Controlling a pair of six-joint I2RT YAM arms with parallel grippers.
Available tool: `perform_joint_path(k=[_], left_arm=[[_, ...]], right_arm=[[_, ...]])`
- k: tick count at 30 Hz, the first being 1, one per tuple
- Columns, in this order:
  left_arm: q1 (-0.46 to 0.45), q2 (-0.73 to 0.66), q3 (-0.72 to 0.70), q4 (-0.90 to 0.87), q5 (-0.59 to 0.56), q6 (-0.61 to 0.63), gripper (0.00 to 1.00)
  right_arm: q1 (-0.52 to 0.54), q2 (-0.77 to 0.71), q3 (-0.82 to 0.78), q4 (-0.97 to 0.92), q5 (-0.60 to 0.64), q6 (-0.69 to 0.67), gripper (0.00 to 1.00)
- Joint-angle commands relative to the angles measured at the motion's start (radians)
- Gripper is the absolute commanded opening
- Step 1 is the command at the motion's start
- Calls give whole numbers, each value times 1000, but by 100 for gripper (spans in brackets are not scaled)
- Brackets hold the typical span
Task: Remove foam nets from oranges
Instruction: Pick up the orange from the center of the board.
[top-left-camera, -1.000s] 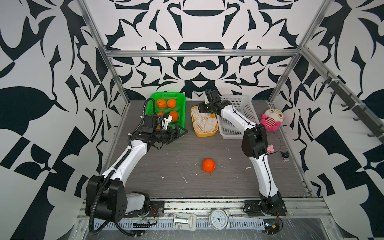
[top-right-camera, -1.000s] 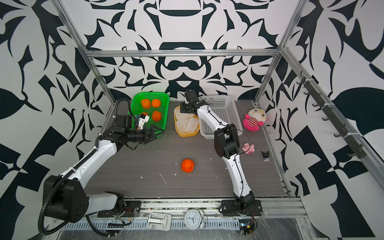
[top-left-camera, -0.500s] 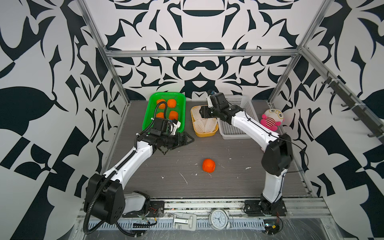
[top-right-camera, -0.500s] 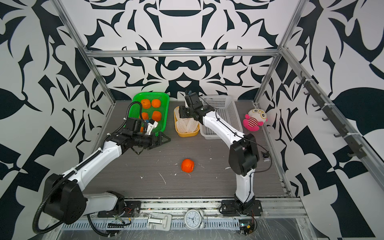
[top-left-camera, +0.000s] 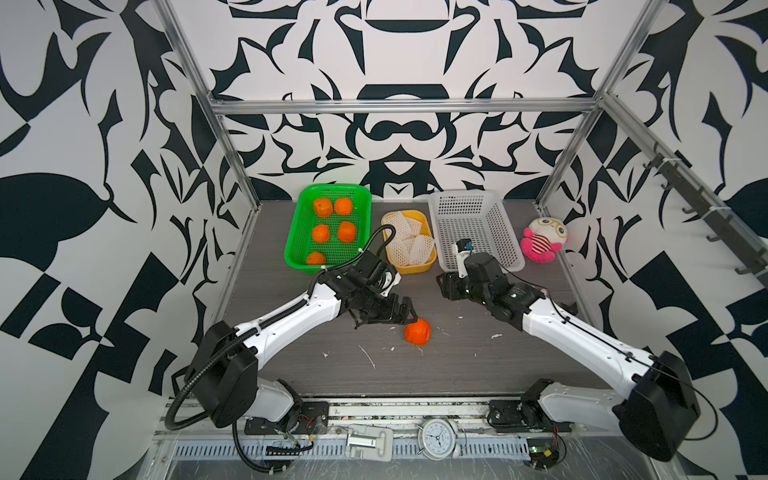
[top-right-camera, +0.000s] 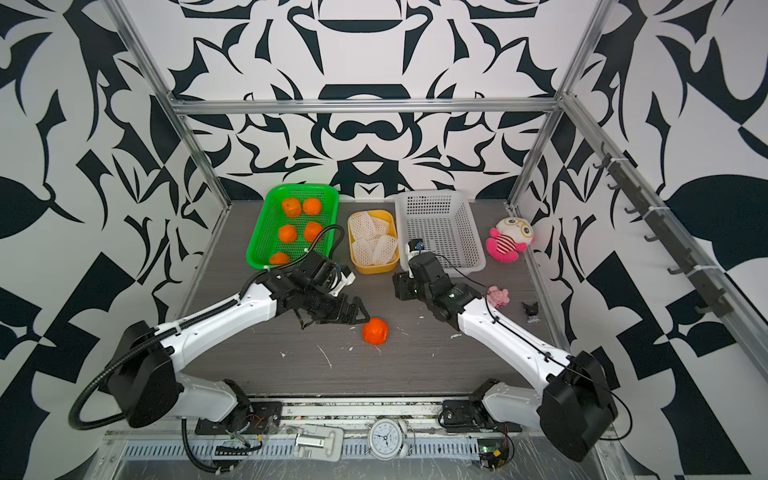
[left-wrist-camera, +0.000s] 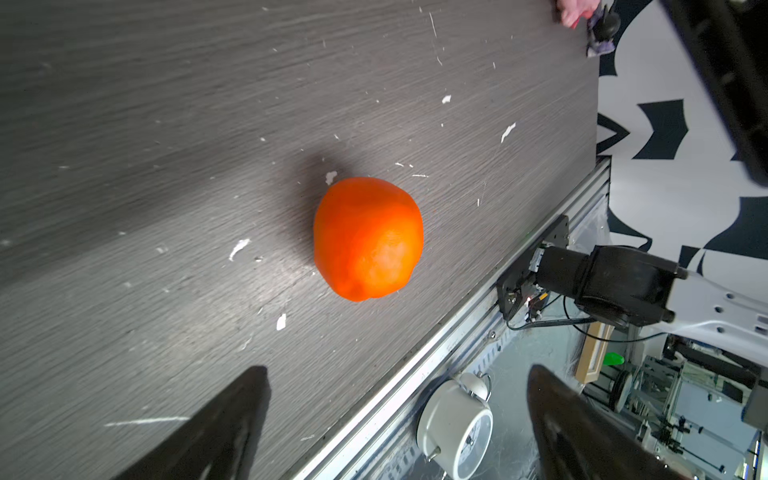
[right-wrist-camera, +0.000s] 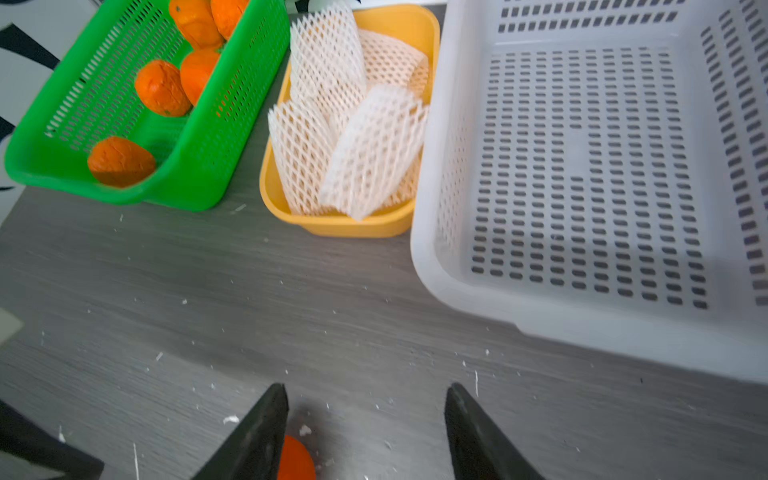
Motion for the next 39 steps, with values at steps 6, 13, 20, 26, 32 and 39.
perform_joint_path(k=[6,13,20,26,32,39], left_arm=[[-32,95,73,-58,-4,19,99],[-59,221,145,-87,-48,57,99],[-76,309,205,-114,-117,72,99],[-89,366,230,-107,-94,81,99],[-93,403,238,-102,-94,83,99],[-96,433,242,-99,-101,87,100]], right_arm=[[5,-193,-218,87,38,55,95],[5,-264,-342,140,16,91,98],[4,-310,-400,160,22,99,99],[5,-313,-436,196,19,97,99],[4,-318,-455,207,25,102,99],[4,-317,-468,221,30,106,99]])
